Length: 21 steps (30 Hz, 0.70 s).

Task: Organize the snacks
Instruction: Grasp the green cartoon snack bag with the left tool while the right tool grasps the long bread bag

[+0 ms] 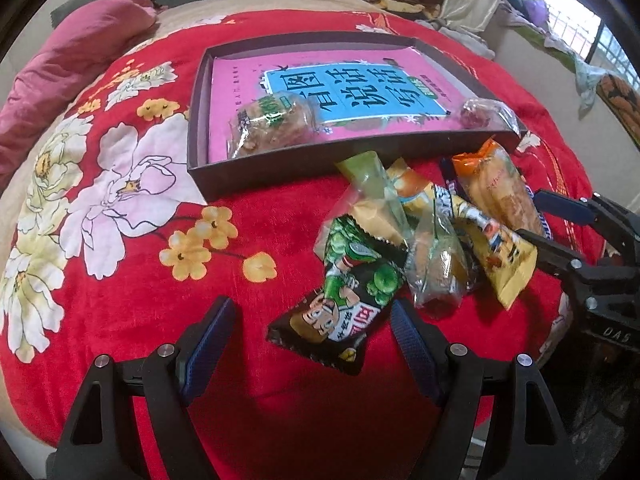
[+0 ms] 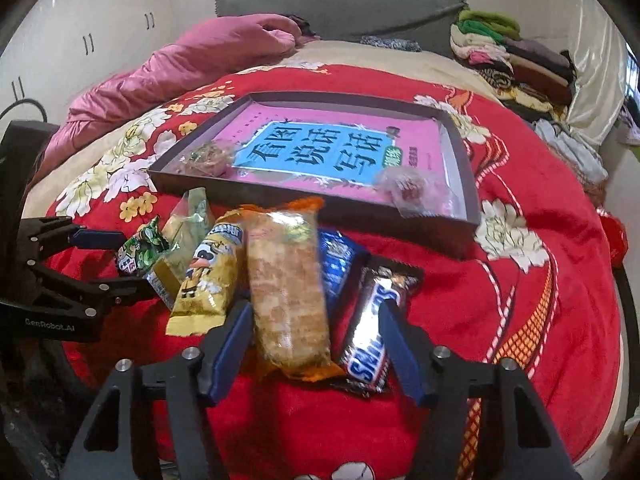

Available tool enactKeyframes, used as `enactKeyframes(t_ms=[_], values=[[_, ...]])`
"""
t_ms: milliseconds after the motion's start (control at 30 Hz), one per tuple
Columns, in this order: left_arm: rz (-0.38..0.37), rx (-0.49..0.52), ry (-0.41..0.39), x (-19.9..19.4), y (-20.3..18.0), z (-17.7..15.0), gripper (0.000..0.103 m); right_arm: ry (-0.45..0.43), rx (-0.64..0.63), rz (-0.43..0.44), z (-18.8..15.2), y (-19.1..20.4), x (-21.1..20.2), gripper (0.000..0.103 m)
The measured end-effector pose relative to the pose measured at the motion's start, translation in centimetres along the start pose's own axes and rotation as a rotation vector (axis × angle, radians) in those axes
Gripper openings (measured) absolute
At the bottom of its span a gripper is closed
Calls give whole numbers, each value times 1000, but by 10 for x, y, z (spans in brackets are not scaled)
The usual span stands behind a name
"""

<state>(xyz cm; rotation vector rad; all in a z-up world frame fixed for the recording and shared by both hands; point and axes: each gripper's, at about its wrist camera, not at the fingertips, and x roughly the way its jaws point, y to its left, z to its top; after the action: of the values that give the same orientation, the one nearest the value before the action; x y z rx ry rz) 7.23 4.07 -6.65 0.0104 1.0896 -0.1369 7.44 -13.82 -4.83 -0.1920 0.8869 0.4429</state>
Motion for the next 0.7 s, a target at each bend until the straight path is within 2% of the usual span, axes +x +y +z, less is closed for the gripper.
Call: enactKeyframes(t_ms=[167,233,300,367,467,567,633,700], values=[[4,4,-5,3,0,1,81,6,-53,-3,3,11,13,48],[10,1,-7,5,-1,3,81,9,-58,-4,5,12,18,47],[13,0,-10,6,-2,4,80,10,-46,6,5,10,20,44],[27,-1,-8,9,-4,4,79,5,-30,13,6,5,19,36],[64,10,-17,13,-8,2,74,0,17,50,7,-4,18,34],[52,-8,-27,10,-5,3,61,-14,48,69,8,-10,13,33],[17,-43,-25,9,-1,4,46,-25,55,64,9,-12,11,33],[-7,-70,-25,8,2,4,40,-36,64,68,10,-14,8,33]])
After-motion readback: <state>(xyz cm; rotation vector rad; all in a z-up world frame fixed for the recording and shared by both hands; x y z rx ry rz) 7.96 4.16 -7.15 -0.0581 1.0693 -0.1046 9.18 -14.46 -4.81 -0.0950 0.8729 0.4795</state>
